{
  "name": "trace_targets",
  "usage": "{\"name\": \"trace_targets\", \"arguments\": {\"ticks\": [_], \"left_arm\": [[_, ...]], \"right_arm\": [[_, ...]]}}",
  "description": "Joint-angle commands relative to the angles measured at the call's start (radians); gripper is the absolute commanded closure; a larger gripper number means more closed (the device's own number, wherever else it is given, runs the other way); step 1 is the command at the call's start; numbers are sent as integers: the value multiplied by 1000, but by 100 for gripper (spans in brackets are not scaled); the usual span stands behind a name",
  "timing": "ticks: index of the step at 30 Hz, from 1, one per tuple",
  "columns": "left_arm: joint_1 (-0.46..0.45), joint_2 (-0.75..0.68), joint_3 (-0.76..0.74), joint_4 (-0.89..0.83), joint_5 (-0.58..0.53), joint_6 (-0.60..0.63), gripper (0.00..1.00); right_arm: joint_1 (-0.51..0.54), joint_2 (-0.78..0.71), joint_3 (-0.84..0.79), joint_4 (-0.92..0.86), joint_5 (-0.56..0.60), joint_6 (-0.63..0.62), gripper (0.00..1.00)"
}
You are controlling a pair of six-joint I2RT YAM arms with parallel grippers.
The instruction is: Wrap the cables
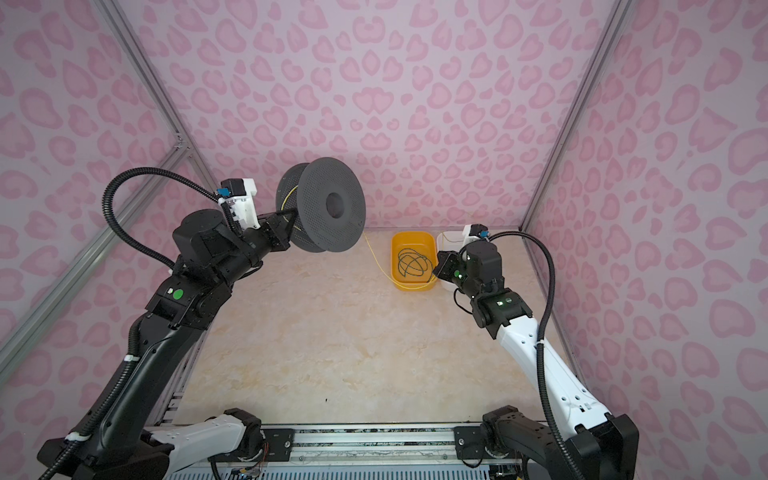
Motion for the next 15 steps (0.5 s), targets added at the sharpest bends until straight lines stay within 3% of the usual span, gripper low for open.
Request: {"name": "trace_targets", "arguments": {"ticks": [1, 10, 15], "left_arm": [[1, 48, 22, 209, -69, -57, 96], [-1, 206, 75, 222, -112, -46, 96], [-12, 256, 71, 204, -99, -14, 96]], "right_arm": [[81, -10, 51, -56, 101, -70, 100], [400, 17, 283, -145, 322, -223, 100], [457, 61, 422, -144, 326, -257, 100]]}}
